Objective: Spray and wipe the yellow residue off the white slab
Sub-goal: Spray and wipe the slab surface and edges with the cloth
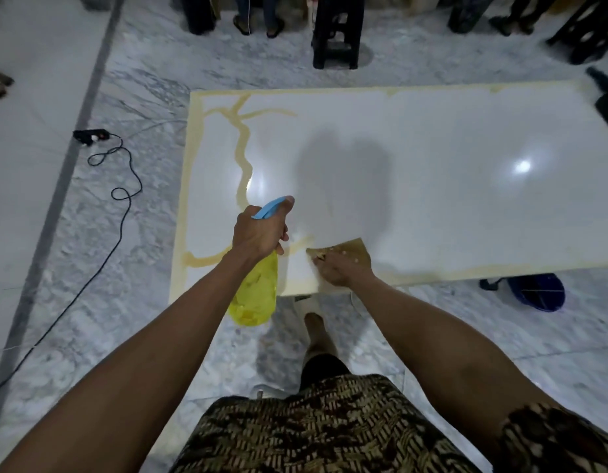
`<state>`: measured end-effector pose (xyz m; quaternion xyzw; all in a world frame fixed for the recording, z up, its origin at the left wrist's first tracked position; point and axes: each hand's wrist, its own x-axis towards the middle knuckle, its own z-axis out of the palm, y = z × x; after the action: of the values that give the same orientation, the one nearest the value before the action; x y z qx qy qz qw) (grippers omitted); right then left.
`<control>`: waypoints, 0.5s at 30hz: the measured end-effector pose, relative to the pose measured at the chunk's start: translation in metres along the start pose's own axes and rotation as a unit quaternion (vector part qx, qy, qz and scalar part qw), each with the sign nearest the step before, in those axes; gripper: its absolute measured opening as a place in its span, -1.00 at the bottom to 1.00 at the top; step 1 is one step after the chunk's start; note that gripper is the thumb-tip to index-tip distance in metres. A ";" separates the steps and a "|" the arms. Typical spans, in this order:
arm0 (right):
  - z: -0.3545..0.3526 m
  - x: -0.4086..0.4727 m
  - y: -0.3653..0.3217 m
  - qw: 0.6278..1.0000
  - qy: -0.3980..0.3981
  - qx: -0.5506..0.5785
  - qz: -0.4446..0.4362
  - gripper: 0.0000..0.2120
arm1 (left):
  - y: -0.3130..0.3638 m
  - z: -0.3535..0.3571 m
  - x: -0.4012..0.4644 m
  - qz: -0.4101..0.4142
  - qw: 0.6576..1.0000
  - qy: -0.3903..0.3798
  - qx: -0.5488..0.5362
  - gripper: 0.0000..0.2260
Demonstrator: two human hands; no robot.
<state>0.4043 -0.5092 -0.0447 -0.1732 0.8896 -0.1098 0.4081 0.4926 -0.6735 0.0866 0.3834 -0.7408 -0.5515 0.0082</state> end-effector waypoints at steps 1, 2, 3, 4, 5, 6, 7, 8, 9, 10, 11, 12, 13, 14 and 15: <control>-0.006 -0.007 -0.009 0.999 -0.004 0.048 -0.007 -0.42 | 0.002 -0.003 -0.003 0.008 1.000 0.000 -0.001 -0.49; -0.012 -0.016 -0.020 0.994 -0.002 0.107 -0.028 -0.44 | 0.004 -0.007 -0.004 0.015 1.000 0.002 -0.003 -0.48; -0.018 -0.021 -0.032 0.983 0.008 0.176 -0.048 -0.46 | 0.008 -0.011 -0.005 0.021 1.000 0.006 -0.005 -0.47; -0.023 -0.024 -0.042 0.967 0.027 0.247 -0.061 -0.47 | 0.012 -0.016 -0.006 0.027 1.000 0.011 -0.008 -0.48; -0.030 -0.027 -0.051 0.948 0.047 0.310 -0.061 -0.47 | 0.016 -0.021 -0.005 0.035 0.999 0.017 -0.009 -0.48; -0.037 -0.025 -0.057 0.926 0.054 0.370 -0.059 -0.49 | 0.020 -0.026 -0.005 0.043 0.999 0.024 -0.007 -0.48; -0.045 -0.024 -0.061 0.901 0.050 0.426 -0.065 -0.51 | 0.024 -0.030 -0.004 0.050 0.998 0.030 -0.003 -0.47; -0.054 -0.021 -0.063 0.871 0.044 0.482 -0.084 -0.55 | 0.028 -0.034 -0.002 0.054 0.998 0.036 -0.001 -0.45; -0.065 -0.020 -0.064 0.840 0.046 0.531 -0.101 -0.60 | 0.031 -0.038 0.001 0.057 0.998 0.041 -0.001 -0.43; -0.078 -0.017 -0.064 0.810 0.054 0.573 -0.115 -0.65 | 0.034 -0.041 0.004 0.058 0.997 0.045 -0.003 -0.42; -0.092 -0.013 -0.064 0.787 0.066 0.601 -0.123 -0.68 | 0.037 -0.045 0.009 0.060 0.997 0.049 -0.006 -0.42; -0.106 -0.007 -0.064 0.770 0.086 0.620 -0.125 -0.69 | 0.039 -0.047 0.014 0.063 0.997 0.052 -0.010 -0.42; -0.120 0.001 -0.065 0.763 0.107 0.626 -0.124 -0.69 | 0.042 -0.050 0.021 0.063 0.996 0.054 -0.015 -0.42; -0.133 0.014 -0.066 0.772 0.129 0.613 -0.112 -0.68 | 0.043 -0.051 0.029 0.062 0.996 0.054 -0.021 -0.43; -0.145 0.024 -0.066 0.795 0.158 0.578 -0.090 -0.66 | 0.045 -0.051 0.037 0.060 0.997 0.051 -0.025 -0.45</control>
<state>0.2937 -0.5717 0.0542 0.0354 0.6930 -0.6658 0.2741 0.4642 -0.7320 0.1285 0.3656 -0.7471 -0.5479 0.0889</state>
